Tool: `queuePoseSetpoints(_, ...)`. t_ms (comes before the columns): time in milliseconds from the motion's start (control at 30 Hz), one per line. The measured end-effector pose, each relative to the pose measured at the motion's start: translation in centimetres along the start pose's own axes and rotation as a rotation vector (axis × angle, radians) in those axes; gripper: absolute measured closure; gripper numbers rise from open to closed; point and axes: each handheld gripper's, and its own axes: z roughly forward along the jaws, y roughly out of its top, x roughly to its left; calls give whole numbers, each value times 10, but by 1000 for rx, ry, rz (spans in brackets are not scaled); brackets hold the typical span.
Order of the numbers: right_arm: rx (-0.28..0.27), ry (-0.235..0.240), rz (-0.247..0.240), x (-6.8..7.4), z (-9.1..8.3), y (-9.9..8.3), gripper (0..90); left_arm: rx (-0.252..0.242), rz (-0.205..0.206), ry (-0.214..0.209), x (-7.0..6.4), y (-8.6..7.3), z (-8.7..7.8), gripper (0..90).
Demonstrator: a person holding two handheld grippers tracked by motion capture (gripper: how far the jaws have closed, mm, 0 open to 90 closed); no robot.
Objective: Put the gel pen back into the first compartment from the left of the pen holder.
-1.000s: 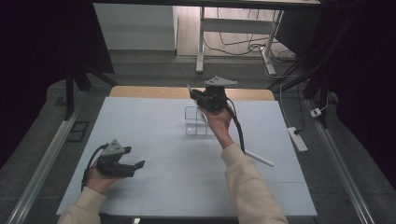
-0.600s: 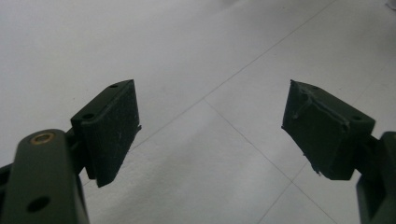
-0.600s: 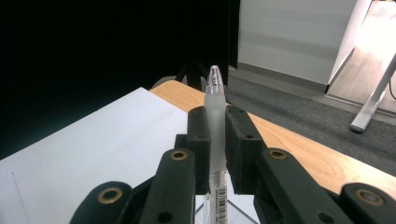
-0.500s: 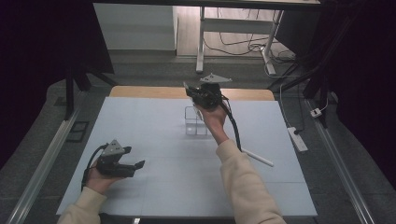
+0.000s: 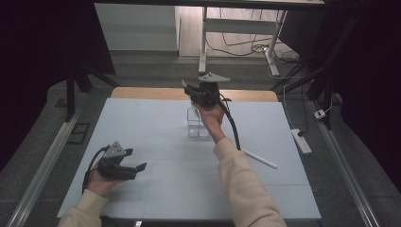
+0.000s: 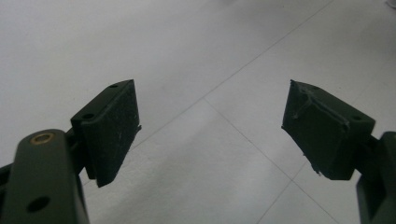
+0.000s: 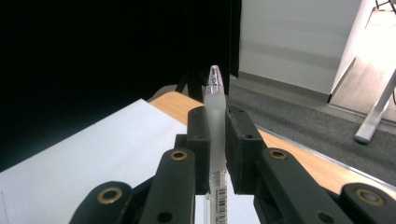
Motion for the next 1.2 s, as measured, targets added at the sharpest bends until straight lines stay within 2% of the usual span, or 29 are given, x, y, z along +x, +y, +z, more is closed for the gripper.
queuePoseSetpoints(233, -18, -6, 2, -3, 7, -2, 796, 1, 1, 2, 0, 0, 0, 189)
queuePoseSetpoints(367, -18, 3, 34, -8, 8, -5, 777, 0, 2, 2, 0, 0, 0, 188)
queuePoseSetpoints(433, -3, -23, 36, -8, 8, -7, 683, 2, 1, 3, 0, 0, 1, 189)
queuePoseSetpoints(533, 18, -22, 40, -10, 6, -9, 586, 3, 2, 4, 0, -1, 1, 188)
queuePoseSetpoints(733, 56, -8, 18, -9, -7, -8, 516, 7, 5, 5, 0, 0, 2, 188)
queuePoseSetpoints(1200, 129, 4, 5, -20, -38, -23, 499, 8, 10, 8, -2, 1, 2, 189)
